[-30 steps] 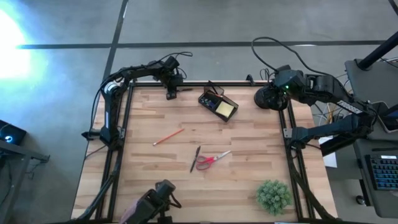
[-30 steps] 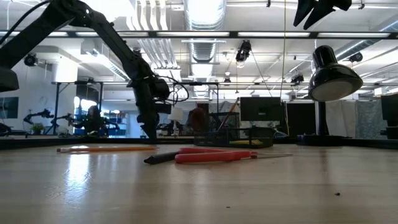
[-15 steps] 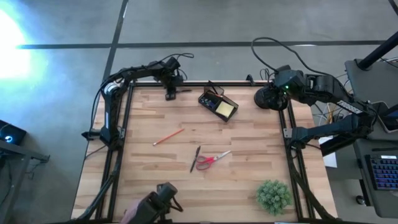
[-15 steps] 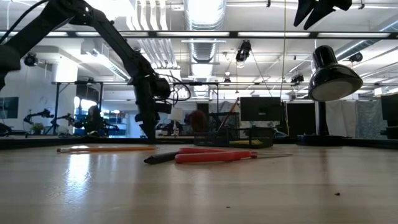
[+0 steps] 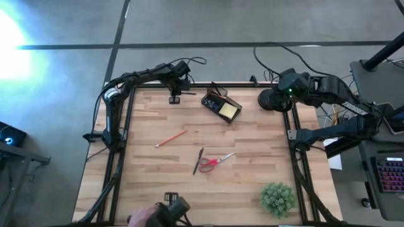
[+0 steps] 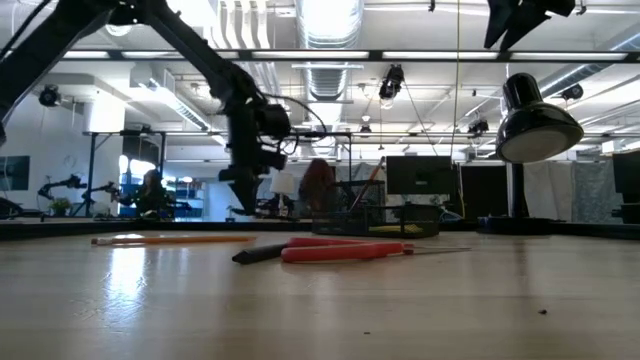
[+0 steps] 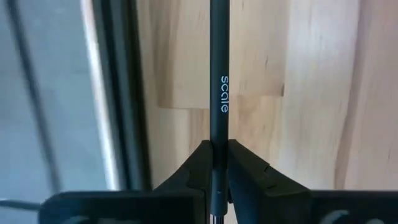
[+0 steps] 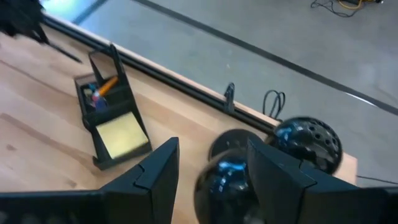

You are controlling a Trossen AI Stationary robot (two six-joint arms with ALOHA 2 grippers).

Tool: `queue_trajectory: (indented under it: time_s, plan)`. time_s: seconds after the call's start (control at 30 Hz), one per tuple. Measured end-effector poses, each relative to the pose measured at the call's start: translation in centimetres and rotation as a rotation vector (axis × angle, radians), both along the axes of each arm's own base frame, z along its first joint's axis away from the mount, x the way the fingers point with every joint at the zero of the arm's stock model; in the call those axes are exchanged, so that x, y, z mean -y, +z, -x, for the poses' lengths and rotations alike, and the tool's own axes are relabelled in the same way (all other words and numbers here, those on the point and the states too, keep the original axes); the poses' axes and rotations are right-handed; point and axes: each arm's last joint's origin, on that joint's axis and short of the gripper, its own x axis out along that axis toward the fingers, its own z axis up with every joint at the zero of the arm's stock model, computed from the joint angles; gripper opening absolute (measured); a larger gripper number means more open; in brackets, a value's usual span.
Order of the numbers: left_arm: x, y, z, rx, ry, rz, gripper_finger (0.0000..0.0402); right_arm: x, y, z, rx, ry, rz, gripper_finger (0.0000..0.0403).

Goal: Pick and place office supplies into organizer
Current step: Put the top pen into the desk organizer

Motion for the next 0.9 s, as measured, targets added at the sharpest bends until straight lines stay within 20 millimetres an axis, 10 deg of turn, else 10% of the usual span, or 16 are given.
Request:
queue_trajectory:
  time_s: [0.43, 0.9]
  plan:
    - [5.7, 7.6, -1.5, -0.155, -0.251, -0.427, 0.0017, -0.3, -0.1, 1.2, -0.053, 0.004, -0.013, 0.0176]
    - [8.5, 11.0, -5.4, -0.218, -0.501, -0.870, 0.0017, -0.7, 0.3, 2.3, -0.017, 0.011, -0.008, 0.0176]
